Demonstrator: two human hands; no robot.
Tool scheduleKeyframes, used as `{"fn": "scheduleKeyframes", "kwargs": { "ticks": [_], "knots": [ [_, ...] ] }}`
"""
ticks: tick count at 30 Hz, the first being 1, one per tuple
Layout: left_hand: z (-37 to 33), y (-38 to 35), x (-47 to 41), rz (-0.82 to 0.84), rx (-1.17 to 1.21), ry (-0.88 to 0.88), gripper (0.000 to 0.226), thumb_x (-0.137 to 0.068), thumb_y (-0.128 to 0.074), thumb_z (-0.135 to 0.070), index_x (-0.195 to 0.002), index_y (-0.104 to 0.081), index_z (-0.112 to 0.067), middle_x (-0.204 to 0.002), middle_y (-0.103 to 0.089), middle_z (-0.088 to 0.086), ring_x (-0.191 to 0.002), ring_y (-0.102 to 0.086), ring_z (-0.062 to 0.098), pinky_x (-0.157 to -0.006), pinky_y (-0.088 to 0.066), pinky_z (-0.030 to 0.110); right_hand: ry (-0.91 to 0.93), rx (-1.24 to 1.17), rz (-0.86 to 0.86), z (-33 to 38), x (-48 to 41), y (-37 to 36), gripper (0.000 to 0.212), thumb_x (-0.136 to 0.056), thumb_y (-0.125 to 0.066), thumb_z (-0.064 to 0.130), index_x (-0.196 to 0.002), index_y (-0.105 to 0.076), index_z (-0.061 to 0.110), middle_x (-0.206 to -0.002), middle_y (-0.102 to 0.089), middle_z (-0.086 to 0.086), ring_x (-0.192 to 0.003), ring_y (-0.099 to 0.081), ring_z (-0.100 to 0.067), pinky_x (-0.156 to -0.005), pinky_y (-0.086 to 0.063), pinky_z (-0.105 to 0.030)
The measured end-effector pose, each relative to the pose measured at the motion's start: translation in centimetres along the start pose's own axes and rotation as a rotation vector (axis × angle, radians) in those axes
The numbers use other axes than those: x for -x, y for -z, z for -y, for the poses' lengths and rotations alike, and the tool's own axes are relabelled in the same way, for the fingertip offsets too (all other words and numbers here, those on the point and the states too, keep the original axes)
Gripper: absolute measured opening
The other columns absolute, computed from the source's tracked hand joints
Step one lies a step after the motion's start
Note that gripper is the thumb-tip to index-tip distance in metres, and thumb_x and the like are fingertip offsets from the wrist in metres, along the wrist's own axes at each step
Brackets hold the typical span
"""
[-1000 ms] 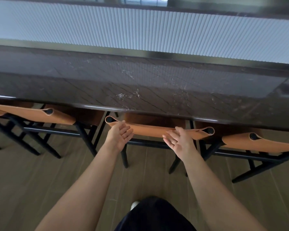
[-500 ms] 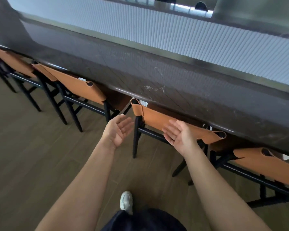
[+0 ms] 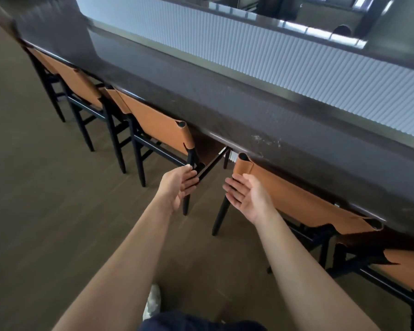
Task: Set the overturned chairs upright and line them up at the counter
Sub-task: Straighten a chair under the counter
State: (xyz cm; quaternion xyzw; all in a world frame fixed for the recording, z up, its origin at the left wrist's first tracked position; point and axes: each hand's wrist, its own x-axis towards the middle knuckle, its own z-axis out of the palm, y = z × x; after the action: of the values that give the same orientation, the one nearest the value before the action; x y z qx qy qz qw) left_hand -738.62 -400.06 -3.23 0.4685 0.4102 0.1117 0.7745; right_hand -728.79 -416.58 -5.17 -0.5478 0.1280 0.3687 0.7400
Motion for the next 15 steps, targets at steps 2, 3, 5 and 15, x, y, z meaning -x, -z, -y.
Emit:
{"fn": "scheduleKeyframes", "kwargs": {
  "ticks": [2,3,5,15],
  "knots": [
    [-1.5,2.7,-1.5,-0.013,0.026,0.009,0.033,-0.098,-0.052,-0.023,-0.124,-0.060,-0.005,-0.117,-0.068,0.011,-0.106,-0.066,0.025,-0.094,-0.052,0.038,-0.004,-0.015,-0.002,-1.1,-1.1,-2.9,0.031,-0.101,-0.046,0.031,-0.117,-0.065,0.011,-0.110,-0.074,-0.008,-0.098,-0.072,-0.024,-0.080,-0.054,-0.036],
    [-2.2,4.1,-2.3,-0.020,0.025,0.014,0.032,-0.098,-0.053,-0.024,-0.122,-0.061,-0.005,-0.115,-0.069,0.011,-0.105,-0.066,0.025,-0.096,-0.051,0.040,-0.003,-0.030,-0.004,-1.6,-1.5,-4.4,0.031,-0.101,-0.046,0.030,-0.117,-0.065,0.011,-0.109,-0.075,-0.008,-0.100,-0.072,-0.024,-0.081,-0.054,-0.036],
    [-3.9,6.4,-3.8,-0.016,0.034,0.019,0.031,-0.098,-0.052,-0.026,-0.119,-0.062,-0.006,-0.113,-0.069,0.011,-0.102,-0.067,0.024,-0.096,-0.051,0.041,-0.001,-0.050,0.004,-2.5,-2.0,-7.1,0.031,-0.102,-0.046,0.030,-0.118,-0.065,0.010,-0.107,-0.075,-0.008,-0.102,-0.071,-0.025,-0.081,-0.054,-0.036],
    [-11.4,15.7,-10.9,0.005,0.104,0.104,0.038,-0.099,-0.050,-0.031,-0.126,-0.056,-0.004,-0.120,-0.065,0.014,-0.110,-0.062,0.028,-0.097,-0.049,0.041,-0.068,-0.174,-0.007,-6.1,-6.6,-19.8,0.034,-0.102,-0.048,0.031,-0.123,-0.060,0.008,-0.107,-0.074,-0.012,-0.100,-0.071,-0.028,-0.087,-0.056,-0.039]
  ]
}}
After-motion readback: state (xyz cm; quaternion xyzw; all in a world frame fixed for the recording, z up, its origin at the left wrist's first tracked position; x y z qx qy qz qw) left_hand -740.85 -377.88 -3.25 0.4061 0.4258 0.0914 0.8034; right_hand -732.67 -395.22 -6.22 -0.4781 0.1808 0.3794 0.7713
